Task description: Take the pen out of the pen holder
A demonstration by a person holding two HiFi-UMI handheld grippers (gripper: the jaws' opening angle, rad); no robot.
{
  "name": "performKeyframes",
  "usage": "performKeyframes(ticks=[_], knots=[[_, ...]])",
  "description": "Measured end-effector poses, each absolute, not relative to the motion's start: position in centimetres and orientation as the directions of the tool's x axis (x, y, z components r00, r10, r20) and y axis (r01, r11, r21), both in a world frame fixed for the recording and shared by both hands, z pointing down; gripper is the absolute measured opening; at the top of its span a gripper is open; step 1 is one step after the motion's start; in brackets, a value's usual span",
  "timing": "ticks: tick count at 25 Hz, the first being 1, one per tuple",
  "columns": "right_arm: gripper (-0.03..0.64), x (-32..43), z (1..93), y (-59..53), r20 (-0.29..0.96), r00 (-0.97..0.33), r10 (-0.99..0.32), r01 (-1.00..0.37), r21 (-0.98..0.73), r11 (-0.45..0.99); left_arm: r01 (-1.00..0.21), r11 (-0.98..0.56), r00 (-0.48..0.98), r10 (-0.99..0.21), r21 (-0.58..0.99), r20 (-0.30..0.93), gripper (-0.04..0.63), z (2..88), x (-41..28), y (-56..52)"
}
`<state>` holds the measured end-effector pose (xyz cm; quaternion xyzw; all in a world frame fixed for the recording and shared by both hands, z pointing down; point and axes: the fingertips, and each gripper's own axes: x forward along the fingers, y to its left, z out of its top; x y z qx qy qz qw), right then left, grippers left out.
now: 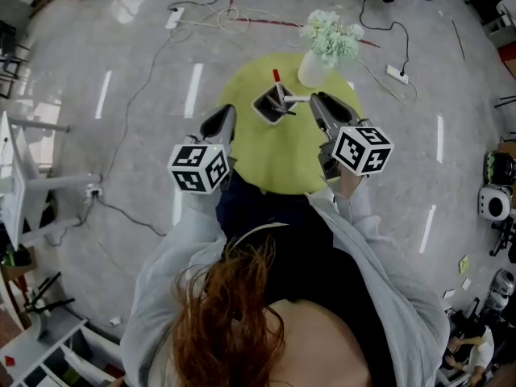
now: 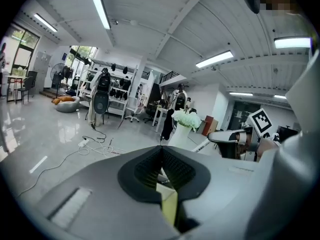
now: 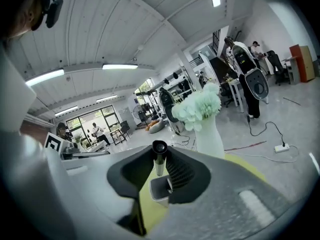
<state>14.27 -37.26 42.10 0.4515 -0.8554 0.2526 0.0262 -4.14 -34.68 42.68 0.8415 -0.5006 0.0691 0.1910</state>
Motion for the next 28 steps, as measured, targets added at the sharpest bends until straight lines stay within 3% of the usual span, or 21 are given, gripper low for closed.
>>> performKeyframes(ticks=[10, 16, 28], knots=[[0.077, 14.1, 35.2, -34.8, 0.163, -0.620, -0.768, -0.777, -0.260, 0.573, -0.856, -0.478, 0.513, -0.835, 0.197, 0.200, 0.014, 37.4, -3.8, -33.1], [0.077, 14.3, 35.2, -34.5, 0.195, -0.590, -0.784, -0.807, -0.120, 0.578, -0.859, -0.477, 0.509, -0.837, 0.187, 0.201, 0.014, 37.5, -3.8, -32.1], [0.077, 14.8, 36.5, -34.4, 0.232, -0.577, -0.783, -0.815, -0.116, 0.567, -0.854, -0.482, 0.518, -0.823, 0.194, 0.234, 0.014, 38.8, -2.9, -31.9]])
